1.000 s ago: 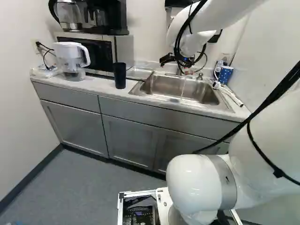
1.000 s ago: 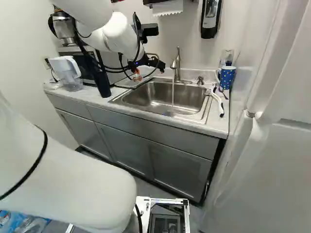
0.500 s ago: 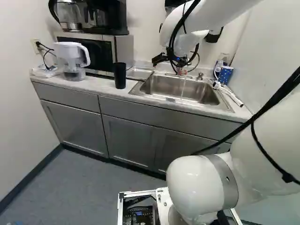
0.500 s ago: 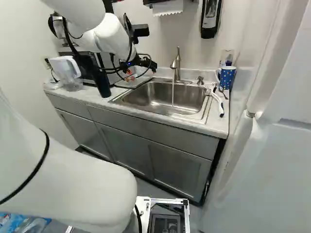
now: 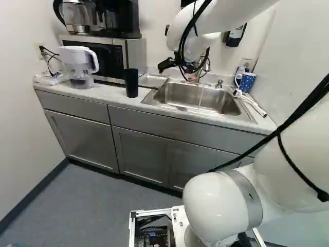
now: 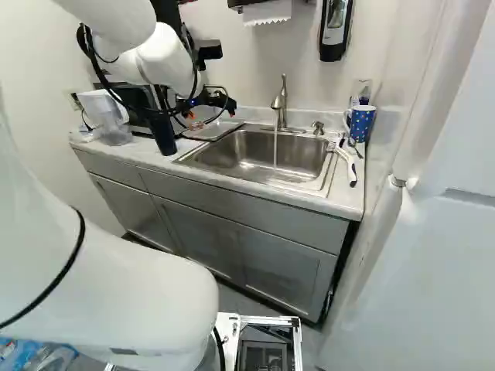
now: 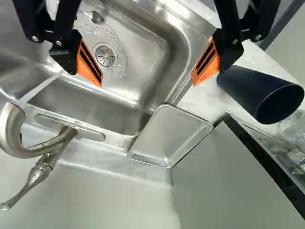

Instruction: Rinse the cup and place it in the tray

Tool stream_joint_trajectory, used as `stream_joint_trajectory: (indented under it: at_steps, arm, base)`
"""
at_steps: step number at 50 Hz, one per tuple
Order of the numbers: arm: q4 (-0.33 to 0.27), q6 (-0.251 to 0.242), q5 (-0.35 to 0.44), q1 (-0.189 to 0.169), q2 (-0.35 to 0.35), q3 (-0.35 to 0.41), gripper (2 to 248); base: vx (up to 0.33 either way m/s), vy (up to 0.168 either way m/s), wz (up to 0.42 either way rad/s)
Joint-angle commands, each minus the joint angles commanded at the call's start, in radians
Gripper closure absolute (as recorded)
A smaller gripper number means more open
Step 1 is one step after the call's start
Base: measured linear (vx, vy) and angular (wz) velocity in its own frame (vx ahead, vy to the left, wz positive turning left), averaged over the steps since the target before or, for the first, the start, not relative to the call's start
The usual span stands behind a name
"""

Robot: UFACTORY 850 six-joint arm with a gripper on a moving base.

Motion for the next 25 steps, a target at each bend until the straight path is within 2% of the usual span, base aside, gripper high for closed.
stream_joint_trajectory:
  at_steps: [25]
  arm:
    - [0.0, 0.0, 0.0, 0.088, -0.01, -0.009, 3]
  base:
    - [0.0, 0.0, 0.0]
